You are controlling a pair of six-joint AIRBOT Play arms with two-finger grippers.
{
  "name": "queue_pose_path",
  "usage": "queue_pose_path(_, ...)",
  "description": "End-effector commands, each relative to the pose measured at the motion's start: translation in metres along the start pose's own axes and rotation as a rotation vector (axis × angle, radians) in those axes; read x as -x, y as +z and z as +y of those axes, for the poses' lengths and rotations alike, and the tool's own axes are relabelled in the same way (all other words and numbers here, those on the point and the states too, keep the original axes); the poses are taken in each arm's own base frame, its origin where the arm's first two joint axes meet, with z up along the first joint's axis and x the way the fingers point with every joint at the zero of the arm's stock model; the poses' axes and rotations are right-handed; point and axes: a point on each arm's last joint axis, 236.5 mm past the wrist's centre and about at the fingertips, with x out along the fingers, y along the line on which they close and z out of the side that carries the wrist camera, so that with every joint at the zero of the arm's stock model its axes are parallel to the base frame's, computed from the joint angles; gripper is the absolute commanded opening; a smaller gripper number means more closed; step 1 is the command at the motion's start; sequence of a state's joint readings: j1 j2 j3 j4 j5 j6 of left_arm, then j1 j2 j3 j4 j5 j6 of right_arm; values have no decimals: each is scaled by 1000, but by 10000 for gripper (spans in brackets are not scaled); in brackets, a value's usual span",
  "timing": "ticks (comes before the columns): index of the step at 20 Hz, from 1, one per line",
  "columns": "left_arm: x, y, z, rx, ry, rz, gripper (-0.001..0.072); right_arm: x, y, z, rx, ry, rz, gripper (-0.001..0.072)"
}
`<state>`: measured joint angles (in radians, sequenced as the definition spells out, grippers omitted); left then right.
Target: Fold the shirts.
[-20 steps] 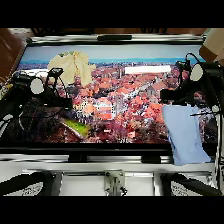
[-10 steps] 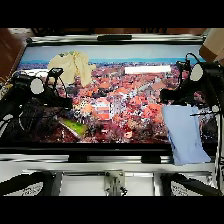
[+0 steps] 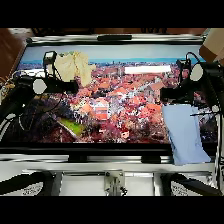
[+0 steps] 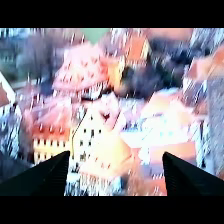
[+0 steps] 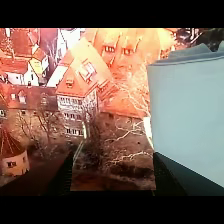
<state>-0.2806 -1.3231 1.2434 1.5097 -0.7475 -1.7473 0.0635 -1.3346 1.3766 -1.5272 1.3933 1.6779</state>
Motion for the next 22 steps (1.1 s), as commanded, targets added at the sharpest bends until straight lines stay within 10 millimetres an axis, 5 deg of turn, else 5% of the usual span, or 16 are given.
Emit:
queue_pose_path(1, 15, 87, -14, 2, -67, -375, 716, 0, 3, 1, 0, 4, -14, 613)
queue_pose_path(6, 63, 161, -25, -6, -125, -750, 716, 0, 3, 1, 0, 4, -13, 613)
queue_pose_path(10, 80, 177, -27, 53, -167, -846, 690, 0, 3, 1, 0, 4, -13, 613)
queue_pose_path(11, 71, 169, -26, 52, -155, -792, 534, 0, 3, 2, -1, 5, -11, 614)
queue_pose_path(12, 60, 159, -22, 14, -126, -739, 504, 0, 1, 3, -6, 10, -5, 613)
queue_pose_path(16, -5, 106, 35, 26, 20, -328, 613, 0, 0, 15, -68, 64, 5, 613)
queue_pose_path(22, -87, 114, 112, 48, 127, -123, 683, 4, 0, 46, -79, 194, 8, 613)
